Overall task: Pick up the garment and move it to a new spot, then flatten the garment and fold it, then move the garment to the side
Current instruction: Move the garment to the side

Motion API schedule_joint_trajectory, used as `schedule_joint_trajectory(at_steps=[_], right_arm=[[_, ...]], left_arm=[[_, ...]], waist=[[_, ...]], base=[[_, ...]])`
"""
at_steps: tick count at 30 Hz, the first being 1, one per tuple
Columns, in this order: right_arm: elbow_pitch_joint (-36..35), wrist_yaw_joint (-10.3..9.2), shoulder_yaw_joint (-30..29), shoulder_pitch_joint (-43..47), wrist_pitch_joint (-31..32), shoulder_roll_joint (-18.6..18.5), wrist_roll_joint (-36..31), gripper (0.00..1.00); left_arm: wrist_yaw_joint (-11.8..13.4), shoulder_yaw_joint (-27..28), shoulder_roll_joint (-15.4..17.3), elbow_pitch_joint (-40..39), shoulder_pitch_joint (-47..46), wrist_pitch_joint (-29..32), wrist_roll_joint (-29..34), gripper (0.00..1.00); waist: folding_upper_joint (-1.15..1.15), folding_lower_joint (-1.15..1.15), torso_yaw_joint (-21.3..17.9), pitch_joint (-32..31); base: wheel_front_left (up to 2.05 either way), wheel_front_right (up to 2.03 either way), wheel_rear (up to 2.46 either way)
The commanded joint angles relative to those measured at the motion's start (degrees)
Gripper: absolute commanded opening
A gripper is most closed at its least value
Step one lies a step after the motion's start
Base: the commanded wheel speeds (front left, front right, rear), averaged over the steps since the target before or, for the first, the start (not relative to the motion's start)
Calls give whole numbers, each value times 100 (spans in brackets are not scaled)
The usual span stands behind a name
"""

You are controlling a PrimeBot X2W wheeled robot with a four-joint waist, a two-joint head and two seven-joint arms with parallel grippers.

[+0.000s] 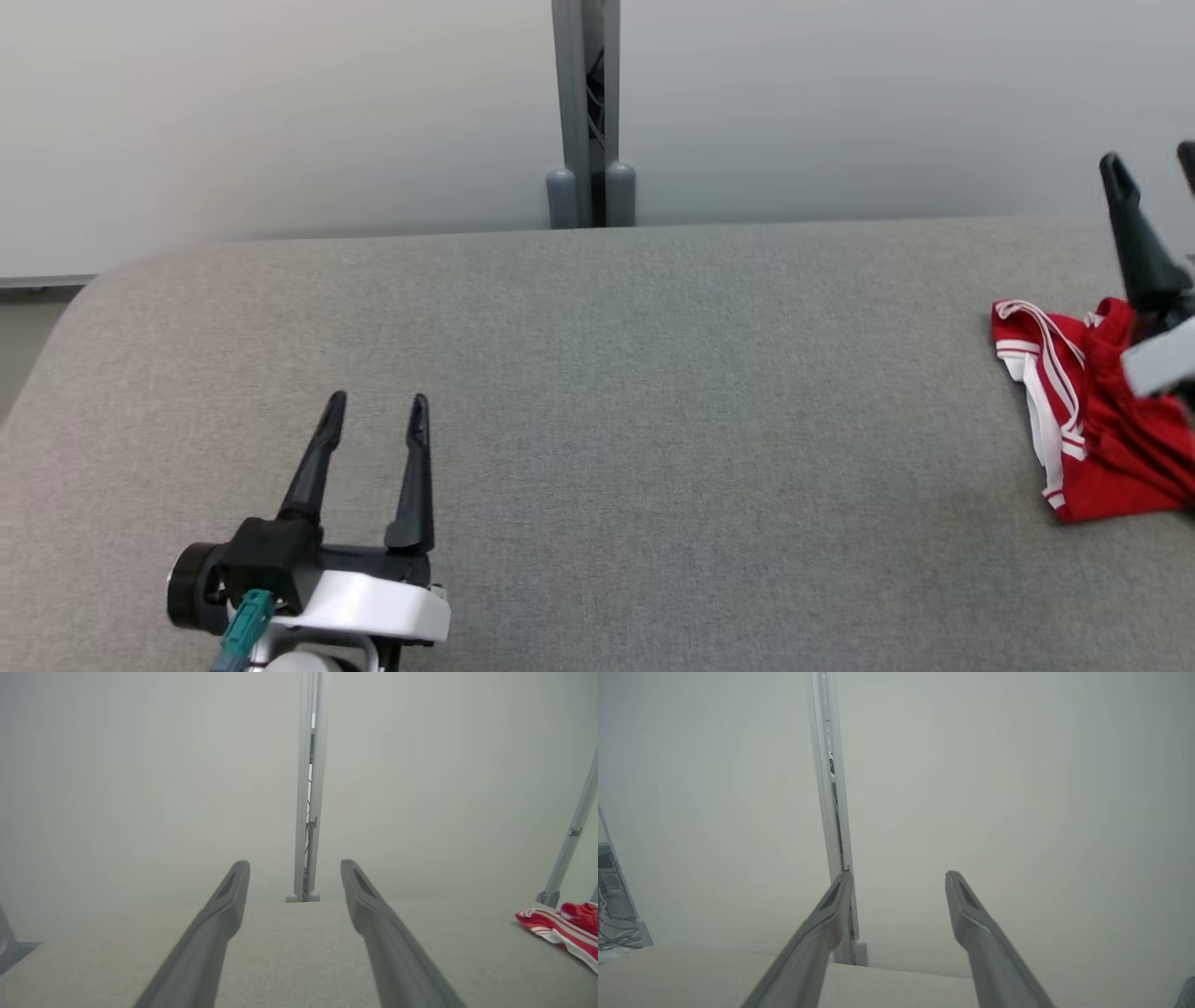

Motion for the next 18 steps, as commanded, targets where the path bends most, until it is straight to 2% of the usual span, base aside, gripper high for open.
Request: schedule_joint_trajectory(at_steps=[1,5,8,13,18], right_arm=[[-174,-4,-282,323,-20,160,-193,100],[-1067,-4,-1535,1527,-20,969,-997,100],[-1541,-4,-2076,2213,-21,1553,-1546,100],[-2021,-4,-2430,2990,-20,2235,-2253,100],[-2135,-3,-2500,3422,-16,2533,-2667,100]], left_arm=[[-29,57,28,-34,112,-18,67,100],[-105,245,26,-125,213,-18,142,100],[-121,349,26,-134,327,-18,172,100],[-106,417,28,-91,521,-18,121,100],[-81,403,28,32,699,-18,165,100]], waist=[[0,0,96,-108],[0,0,192,-242],[0,0,272,-310],[0,0,360,-392],[0,0,414,-437]], base=[[0,0,0],[0,0,0],[0,0,0],[0,0,0],[0,0,0]])
